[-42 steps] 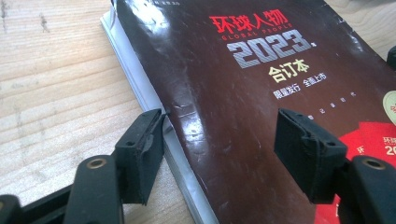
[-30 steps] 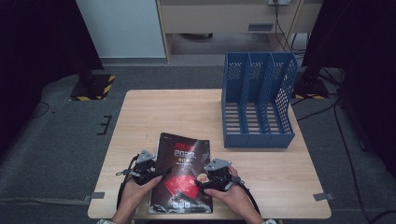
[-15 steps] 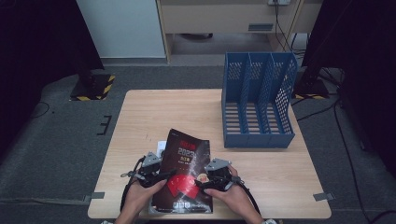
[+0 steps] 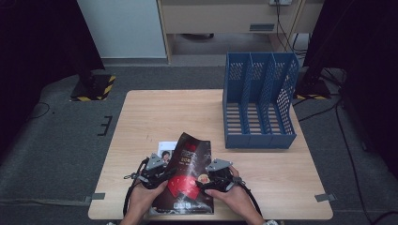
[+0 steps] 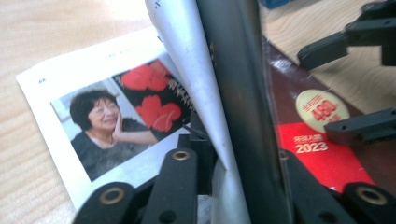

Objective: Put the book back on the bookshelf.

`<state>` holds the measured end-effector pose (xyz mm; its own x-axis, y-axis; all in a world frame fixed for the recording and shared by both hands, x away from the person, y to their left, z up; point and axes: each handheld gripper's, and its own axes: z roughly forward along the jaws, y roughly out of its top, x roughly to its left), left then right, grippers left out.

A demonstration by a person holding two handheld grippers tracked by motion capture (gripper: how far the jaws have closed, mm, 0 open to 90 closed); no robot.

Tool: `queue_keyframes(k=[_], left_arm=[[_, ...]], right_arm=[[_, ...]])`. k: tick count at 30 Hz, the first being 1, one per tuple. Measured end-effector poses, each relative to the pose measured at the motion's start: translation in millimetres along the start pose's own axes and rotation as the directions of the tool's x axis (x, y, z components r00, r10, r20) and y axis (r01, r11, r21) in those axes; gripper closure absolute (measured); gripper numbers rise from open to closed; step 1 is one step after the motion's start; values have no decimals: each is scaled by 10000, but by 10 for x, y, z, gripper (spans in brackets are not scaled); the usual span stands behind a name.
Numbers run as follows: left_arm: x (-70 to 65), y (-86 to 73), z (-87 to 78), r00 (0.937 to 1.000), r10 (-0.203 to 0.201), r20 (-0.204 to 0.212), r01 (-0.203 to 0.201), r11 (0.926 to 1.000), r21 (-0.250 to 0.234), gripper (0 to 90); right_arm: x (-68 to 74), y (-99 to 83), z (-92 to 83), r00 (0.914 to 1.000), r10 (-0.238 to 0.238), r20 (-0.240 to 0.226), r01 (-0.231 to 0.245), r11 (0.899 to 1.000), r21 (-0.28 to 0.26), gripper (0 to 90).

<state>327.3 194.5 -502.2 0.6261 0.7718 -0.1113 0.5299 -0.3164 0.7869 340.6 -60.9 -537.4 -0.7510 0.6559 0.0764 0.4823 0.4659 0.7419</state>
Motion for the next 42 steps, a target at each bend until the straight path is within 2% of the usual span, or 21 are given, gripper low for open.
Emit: queue_keyframes(k=[1,7,11,16,18,19,22,25,26,27,28,29,30,31,32,33,35,37,38,39,42], left_arm=[[-31,23,-39,10000,98,5,-98,9997,-232,836],[-95,88,-168,9980,623,-52,-626,9948,-800,857],[-111,110,-237,9974,715,92,-701,9913,-1117,859],[-110,140,-325,9970,759,172,-724,9855,-1534,862],[-110,148,-373,9965,785,270,-723,9807,-1816,862],[-114,146,-394,9955,833,445,-731,9782,-1945,862],[-109,132,-370,9952,813,537,-699,9798,-1873,861],[-98,107,-301,9959,772,467,-684,9836,-1666,848],[-95,101,-286,9962,783,384,-712,9846,-1598,848],[-77,86,-257,9969,732,-303,-770,9859,-1486,751],[-77,86,-257,9969,732,-303,-770,9859,-1486,652],[-49,81,-254,9963,594,-622,-687,9847,-1601,652],[-11,81,-263,9944,410,-978,-575,9833,-1727,469],[75,82,-308,9824,300,-1845,-647,9807,-1846,422],[75,82,-308,9824,300,-1845,-647,9807,-1846,374],[139,77,-325,9702,507,-2368,-930,9808,-1711,332],[176,64,-321,9666,605,-2492,-1016,9826,-1555,301],[256,14,-273,9630,479,-2652,-738,9933,-889,292],[290,-16,-239,9648,338,-2607,-517,9967,-620,300],[354,-68,-170,9699,-22,-2434,-21,9998,-176,320],[401,-101,-116,9714,-308,-2354,321,9995,17,310]], right_arm=[[-11,2,5,10000,55,-75,-55,10000,3,85],[-53,1,-8,9989,402,-238,-406,9990,-176,78],[-48,4,-1,9952,598,-781,-616,9979,-213,90],[-50,7,3,9918,737,-1041,-767,9967,-251,94],[-68,8,4,9887,908,-1190,-952,9950,-313,89],[-79,10,4,9833,1156,-1409,-1214,9920,-334,93],[-67,15,16,9809,936,-1708,-1017,9940,-392,165],[-45,22,23,9818,817,-1714,-893,9953,-375,168],[-41,23,26,9841,696,-1636,-767,9963,-377,169],[-32,22,25,9849,715,-1574,-780,9963,-356,177],[-32,22,25,9849,715,-1574,-780,9963,-356,177],[-30,22,24,9852,706,-1564,-770,9964,-350,179],[-29,21,23,9860,637,-1541,-696,9970,-335,181],[-25,21,21,9865,613,-1516,-668,9973,-315,182],[-19,22,23,9876,553,-1471,-606,9977,-315,182],[-12,22,24,9886,498,-1418,-547,9980,-306,182],[-8,23,24,9892,456,-1389,-503,9983,-303,182],[-8,23,24,9893,446,-1387,-492,9983,-297,184],[-11,23,23,9893,443,-1391,-489,9984,-295,185],[-12,23,22,9892,450,-1392,-495,9984,-289,188],[-12,22,22,9895,469,-1365,-515,9982,-305,195]])
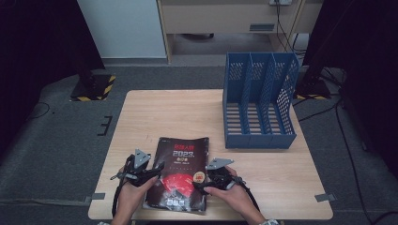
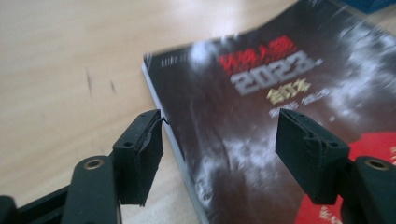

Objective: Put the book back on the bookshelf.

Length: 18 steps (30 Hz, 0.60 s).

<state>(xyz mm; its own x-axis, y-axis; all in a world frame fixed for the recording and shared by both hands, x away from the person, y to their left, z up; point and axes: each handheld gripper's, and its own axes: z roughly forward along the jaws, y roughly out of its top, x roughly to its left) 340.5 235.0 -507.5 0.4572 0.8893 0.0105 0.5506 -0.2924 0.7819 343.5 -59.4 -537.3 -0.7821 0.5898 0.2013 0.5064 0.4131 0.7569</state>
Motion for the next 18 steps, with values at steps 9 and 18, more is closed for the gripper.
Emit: queue_keyframes(k=[9,18], left_arm=[[44,-93,186,9982,-385,454,339,9948,965,378],[48,-130,195,9977,-484,477,444,9957,814,382]], right_arm=[[-46,2,-7,9992,384,-53,-385,9991,-194,257],[-74,92,43,9991,424,67,-425,9991,73,265]])
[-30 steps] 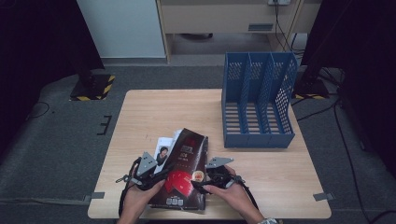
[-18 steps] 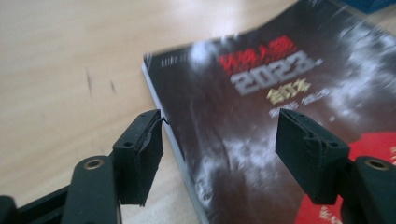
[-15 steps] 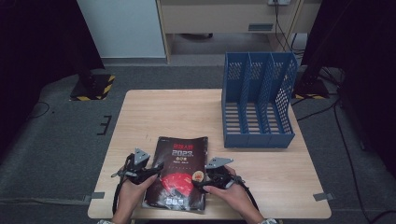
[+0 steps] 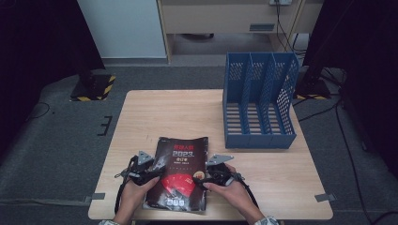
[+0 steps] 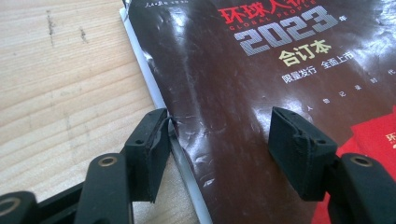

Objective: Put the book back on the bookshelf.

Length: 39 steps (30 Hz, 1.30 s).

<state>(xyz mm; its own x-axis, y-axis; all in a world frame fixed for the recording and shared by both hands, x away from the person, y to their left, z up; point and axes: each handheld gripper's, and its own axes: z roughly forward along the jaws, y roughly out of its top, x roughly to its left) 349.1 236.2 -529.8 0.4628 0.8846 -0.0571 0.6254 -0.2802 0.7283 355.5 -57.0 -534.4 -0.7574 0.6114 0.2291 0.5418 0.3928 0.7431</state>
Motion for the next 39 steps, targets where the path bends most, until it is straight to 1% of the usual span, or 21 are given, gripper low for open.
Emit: queue_keyframes(k=[1,2,3,4,5,6,10,11,16,17,19,22,23,25,27,28,29,32,36,39], left_arm=[[3,-2,-1,10000,15,17,-15,10000,-13,383],[2,-3,0,10000,13,12,-13,10000,-30,383],[1,-4,0,10000,16,1,-16,10000,-32,384],[1,-4,0,10000,16,1,-16,10000,-32,385],[0,-6,0,10000,60,-2,-60,10000,-15,385],[0,-6,0,10000,60,-2,-60,10000,-15,385],[1,-9,-1,10000,71,6,-71,10000,-35,386],[1,-9,-1,10000,77,8,-77,10000,-33,387],[6,-10,-1,10000,74,39,-74,10000,-55,388],[6,-10,0,10000,69,41,-69,10000,-62,389],[13,-8,7,10000,64,63,-63,9999,-128,391],[17,-7,7,10000,66,74,-66,9999,-118,392],[17,-6,7,9999,69,75,-68,9999,-114,392],[17,-9,7,9999,75,86,-73,9999,-128,391],[12,-11,6,9999,103,105,-102,9999,-117,391],[10,-10,7,9999,106,117,-105,9999,-114,390],[6,-8,10,9998,145,141,-143,9998,-125,390],[-2,-7,12,9998,136,167,-134,9998,-123,391],[6,-9,4,9997,64,244,-61,9999,-139,410],[2,-8,3,9994,29,333,-24,9999,-137,420]], right_arm=[[-23,38,0,10000,11,6,-11,9999,-104,298],[-23,38,0,10000,11,6,-11,9999,-104,298],[-55,103,-19,9996,275,-116,-278,9991,-322,317],[-55,103,-19,9996,275,-116,-278,9991,-322,317],[-59,169,-35,9995,257,-160,-263,9990,-348,336],[-59,169,-35,9995,257,-160,-263,9990,-348,336],[-58,263,-14,9999,49,-135,-49,10000,-38,349],[-61,280,4,9998,110,-155,-110,9999,-18,350],[-50,376,115,9998,128,-140,-125,9997,214,355],[-34,425,152,9998,86,-175,-79,9993,372,363],[-32,475,188,9995,171,-263,-157,9985,525,364],[-40,510,201,9993,218,-291,-200,9981,591,364],[-48,542,203,9987,352,-367,-327,9973,656,364],[-51,551,199,9984,412,-379,-385,9968,695,365],[-57,579,168,9986,327,-422,-297,9971,695,363],[-55,591,150,9987,318,-393,-293,9977,613,357],[-51,609,120,9991,314,-275,-299,9982,513,322],[-43,622,113,9992,334,-207,-323,9981,526,301],[-34,628,179,9995,305,-53,-301,9978,594,287],[-25,648,244,9996,285,24,-286,9973,676,306]])
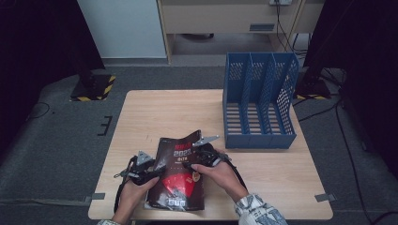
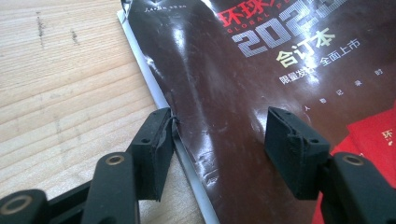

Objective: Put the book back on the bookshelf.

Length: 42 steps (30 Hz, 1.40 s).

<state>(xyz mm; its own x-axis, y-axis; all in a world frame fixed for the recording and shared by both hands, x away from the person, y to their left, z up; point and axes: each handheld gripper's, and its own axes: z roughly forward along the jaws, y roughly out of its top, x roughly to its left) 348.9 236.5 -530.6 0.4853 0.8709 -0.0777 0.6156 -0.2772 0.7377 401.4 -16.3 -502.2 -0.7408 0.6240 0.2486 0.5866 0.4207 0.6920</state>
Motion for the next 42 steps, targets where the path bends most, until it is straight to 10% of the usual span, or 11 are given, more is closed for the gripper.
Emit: queue_keyframes(k=[9,19,31,42], left_arm=[[-33,-6,-5,9996,-113,249,112,9999,16,381],[-76,36,-6,9917,-74,1283,121,9993,-361,208],[-30,39,6,9932,-465,1070,508,9980,-379,106],[-117,64,62,9769,-457,2086,536,9980,-321,129]], right_arm=[[51,42,141,9961,-470,752,425,9973,606,513],[7,83,-3,9921,-767,991,802,9962,-325,825],[-11,183,-298,9812,-1326,1399,1481,9832,-1066,849],[-18,253,-495,9798,-1370,1459,1641,9673,-1935,854]])
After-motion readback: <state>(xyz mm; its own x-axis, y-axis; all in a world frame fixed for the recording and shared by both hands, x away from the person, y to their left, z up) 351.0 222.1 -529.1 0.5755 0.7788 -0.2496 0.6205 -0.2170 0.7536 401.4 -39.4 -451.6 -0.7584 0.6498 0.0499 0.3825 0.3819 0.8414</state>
